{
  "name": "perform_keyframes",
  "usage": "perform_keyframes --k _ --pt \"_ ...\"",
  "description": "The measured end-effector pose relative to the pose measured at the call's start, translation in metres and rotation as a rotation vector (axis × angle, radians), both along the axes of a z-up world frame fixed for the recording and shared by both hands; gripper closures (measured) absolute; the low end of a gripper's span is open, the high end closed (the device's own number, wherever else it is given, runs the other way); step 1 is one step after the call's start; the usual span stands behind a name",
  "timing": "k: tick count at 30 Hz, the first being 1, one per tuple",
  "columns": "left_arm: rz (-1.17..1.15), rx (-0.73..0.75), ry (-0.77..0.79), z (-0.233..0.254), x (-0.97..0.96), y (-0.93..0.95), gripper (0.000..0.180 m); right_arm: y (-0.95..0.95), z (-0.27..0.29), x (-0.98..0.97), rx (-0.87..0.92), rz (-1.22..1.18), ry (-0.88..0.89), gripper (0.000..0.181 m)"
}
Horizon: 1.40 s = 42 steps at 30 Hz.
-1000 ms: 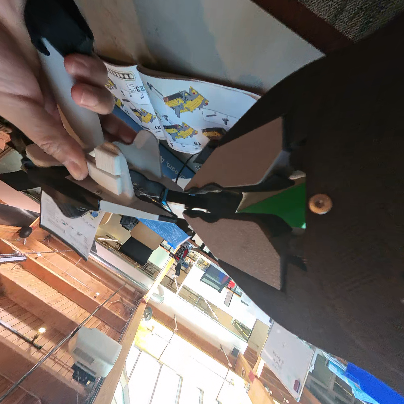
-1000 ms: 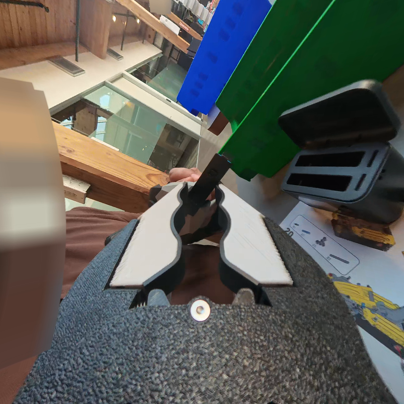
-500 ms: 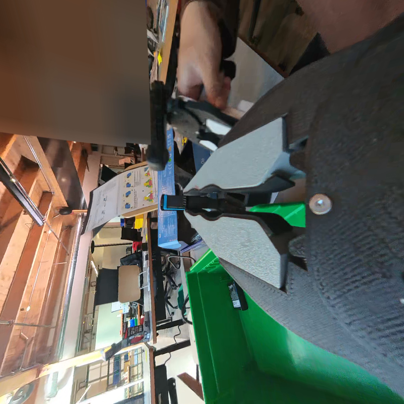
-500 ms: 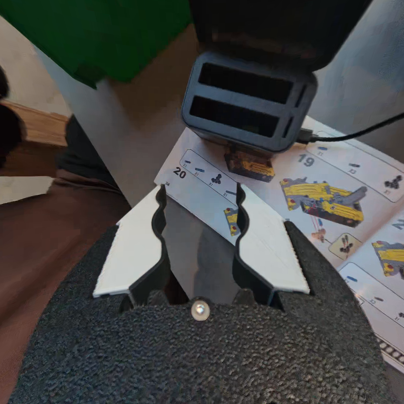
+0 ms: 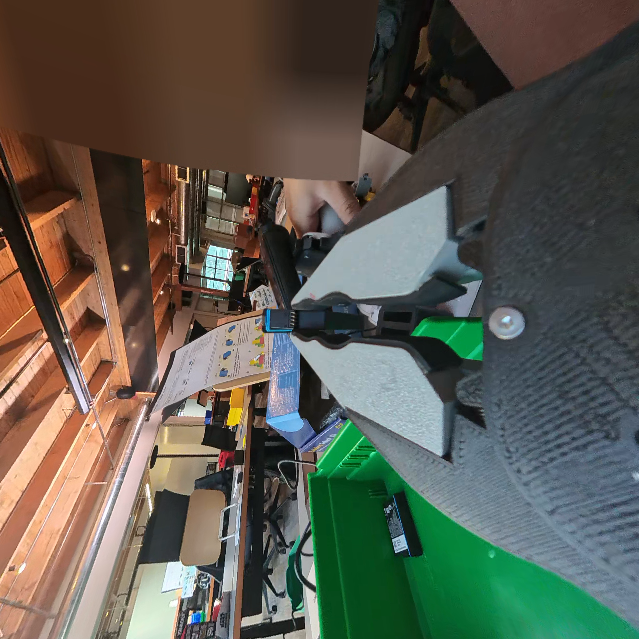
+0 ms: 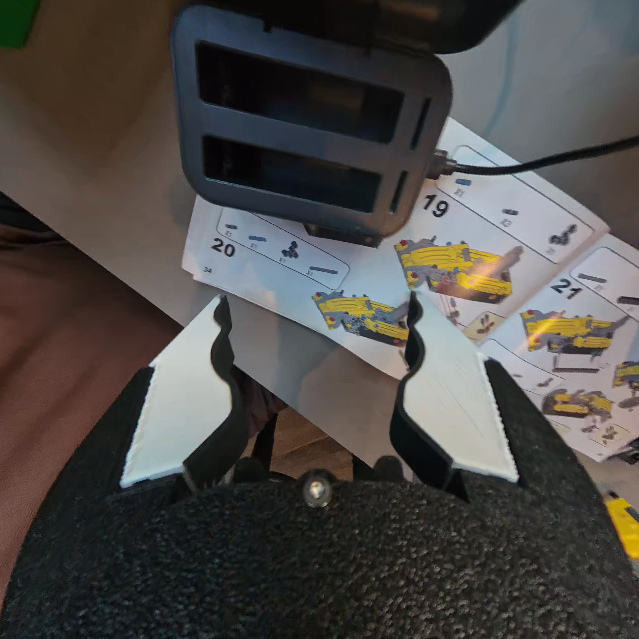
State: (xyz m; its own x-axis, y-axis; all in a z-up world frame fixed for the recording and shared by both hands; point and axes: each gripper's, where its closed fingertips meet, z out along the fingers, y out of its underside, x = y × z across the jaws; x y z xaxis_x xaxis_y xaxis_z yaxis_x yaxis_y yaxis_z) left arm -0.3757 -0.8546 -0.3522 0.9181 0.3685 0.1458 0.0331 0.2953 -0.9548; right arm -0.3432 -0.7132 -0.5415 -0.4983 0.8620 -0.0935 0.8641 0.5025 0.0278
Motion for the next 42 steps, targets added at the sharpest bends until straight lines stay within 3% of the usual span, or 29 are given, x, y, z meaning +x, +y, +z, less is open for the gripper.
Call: perform_keyframes --k 5,12,24,33,42 --pt "-0.014 0.03 -0.04 -0.006 -0.001 -0.005 0.17 -0.017 -0.01 -0.009 -0.026 -0.045 0.031 0.068" --pt "-0.035 0.0 -0.049 -0.012 0.002 0.0 0.171 -0.011 -0.012 -0.019 0.07 -0.003 0.159 0.07" --pt "-0.038 -0.056 -0.092 -0.024 0.004 0.02 0.17 -0.017 -0.014 -0.023 -0.01 0.025 0.237 0.072" --pt "-0.12 -0.048 -0.168 -0.025 0.004 0.019 0.17 -0.017 -0.012 -0.027 -0.071 0.059 0.165 0.073" --pt "-0.174 -0.08 -0.173 -0.013 -0.018 0.014 0.171 -0.008 -0.012 -0.031 0.023 0.189 0.084 0.076"
